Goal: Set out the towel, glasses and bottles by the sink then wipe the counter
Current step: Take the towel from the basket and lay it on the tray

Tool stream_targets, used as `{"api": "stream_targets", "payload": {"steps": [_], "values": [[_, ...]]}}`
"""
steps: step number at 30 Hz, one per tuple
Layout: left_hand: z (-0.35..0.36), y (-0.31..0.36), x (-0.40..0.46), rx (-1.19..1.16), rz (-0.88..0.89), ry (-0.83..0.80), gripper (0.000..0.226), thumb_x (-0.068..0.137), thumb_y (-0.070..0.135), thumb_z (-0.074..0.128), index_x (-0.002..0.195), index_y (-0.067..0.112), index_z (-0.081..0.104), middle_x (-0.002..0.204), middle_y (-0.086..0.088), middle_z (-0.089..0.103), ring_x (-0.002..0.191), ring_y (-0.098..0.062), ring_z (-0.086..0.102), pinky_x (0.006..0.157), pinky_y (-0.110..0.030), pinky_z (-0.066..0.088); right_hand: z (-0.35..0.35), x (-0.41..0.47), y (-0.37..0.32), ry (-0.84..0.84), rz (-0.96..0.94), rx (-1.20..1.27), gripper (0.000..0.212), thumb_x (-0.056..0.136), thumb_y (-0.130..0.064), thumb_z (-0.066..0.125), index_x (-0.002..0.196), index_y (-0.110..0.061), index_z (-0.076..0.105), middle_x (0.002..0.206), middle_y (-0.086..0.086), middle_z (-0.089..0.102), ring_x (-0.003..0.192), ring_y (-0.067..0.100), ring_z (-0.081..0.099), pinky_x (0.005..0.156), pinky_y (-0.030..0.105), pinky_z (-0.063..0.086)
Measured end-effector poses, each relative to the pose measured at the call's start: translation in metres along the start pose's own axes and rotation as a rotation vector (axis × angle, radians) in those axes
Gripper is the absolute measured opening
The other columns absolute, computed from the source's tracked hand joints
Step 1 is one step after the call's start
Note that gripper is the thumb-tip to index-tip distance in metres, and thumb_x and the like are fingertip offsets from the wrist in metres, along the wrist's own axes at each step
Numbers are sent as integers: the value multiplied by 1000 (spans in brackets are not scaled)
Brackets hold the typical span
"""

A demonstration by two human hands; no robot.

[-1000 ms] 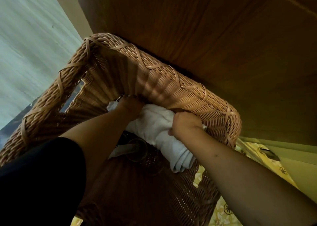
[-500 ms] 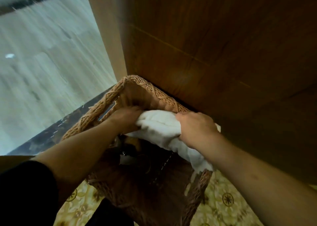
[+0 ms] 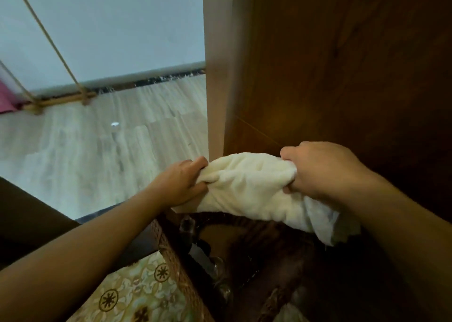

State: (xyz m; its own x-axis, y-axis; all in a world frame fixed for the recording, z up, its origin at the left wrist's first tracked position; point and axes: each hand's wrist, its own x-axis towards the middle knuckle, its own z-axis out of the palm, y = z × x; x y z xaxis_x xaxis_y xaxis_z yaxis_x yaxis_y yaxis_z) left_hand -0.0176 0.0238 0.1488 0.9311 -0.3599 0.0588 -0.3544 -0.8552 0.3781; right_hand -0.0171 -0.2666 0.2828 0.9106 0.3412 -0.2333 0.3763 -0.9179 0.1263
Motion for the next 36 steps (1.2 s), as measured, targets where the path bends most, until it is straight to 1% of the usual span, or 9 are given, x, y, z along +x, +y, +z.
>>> {"api": "stream_targets", "payload": {"steps": [5,9,13,18,22,26,30,33,36], "values": [[-70,-15,-61,121,-6,192,32,92,43,57,118,28,46,99,2,62,77,-12,56,61,-15,36,-37,-8,-33,198,-87,-33,35,79,-57,71,86,-37,43,80,-11,46,72,18,48,47,28,24],[-114,-38,-143,185,-113,286,43,91,50,51,127,28,44,108,-2,66,84,-16,61,66,-23,45,-49,-12,-95,293,-255,15,37,78,-62,66,89,-43,36,79,-14,40,69,11,42,48,27,24],[-149,-65,-258,188,-230,311,55,90,57,41,141,35,40,118,1,65,96,-13,61,78,-32,51,-54,-20,-186,369,-454,62,44,74,-73,65,100,-42,46,77,-17,36,65,1,32,49,24,20],[-175,-88,-431,273,-406,373,46,91,46,45,136,38,48,109,6,66,92,-14,62,73,-39,54,-57,-49,-326,344,-723,76,54,78,-71,64,119,-37,50,91,-10,46,78,11,48,61,29,35],[-189,-81,-574,313,-589,405,44,89,38,48,132,34,53,114,5,69,98,-18,64,75,-40,53,-59,-98,-443,392,-912,81,54,82,-65,65,124,-33,53,98,-6,50,87,15,51,70,32,40],[-196,-57,-707,385,-768,459,48,87,45,43,127,25,60,109,-4,72,94,-26,67,70,-37,52,-57,-154,-555,365,-1086,127,53,82,-62,69,125,-34,54,104,-5,56,93,16,54,82,37,49],[-200,-22,-818,455,-941,481,52,87,49,38,126,23,61,105,-8,71,91,-30,66,70,-40,54,-56,-206,-652,316,-1260,116,47,82,-58,69,121,-38,53,104,-8,54,94,16,52,75,35,42],[-202,-2,-882,482,-1079,490,48,88,49,39,127,28,58,111,-3,70,97,-25,64,76,-42,55,-57,-236,-714,309,-1384,65,47,81,-59,67,120,-37,51,109,-1,58,100,23,56,75,37,44],[-202,8,-932,532,-1191,460,41,89,45,42,126,31,56,110,3,69,97,-19,61,75,-38,52,-59,-258,-764,289,-1512,60,45,80,-61,67,114,-35,52,102,0,55,98,27,57,76,40,49]]}}
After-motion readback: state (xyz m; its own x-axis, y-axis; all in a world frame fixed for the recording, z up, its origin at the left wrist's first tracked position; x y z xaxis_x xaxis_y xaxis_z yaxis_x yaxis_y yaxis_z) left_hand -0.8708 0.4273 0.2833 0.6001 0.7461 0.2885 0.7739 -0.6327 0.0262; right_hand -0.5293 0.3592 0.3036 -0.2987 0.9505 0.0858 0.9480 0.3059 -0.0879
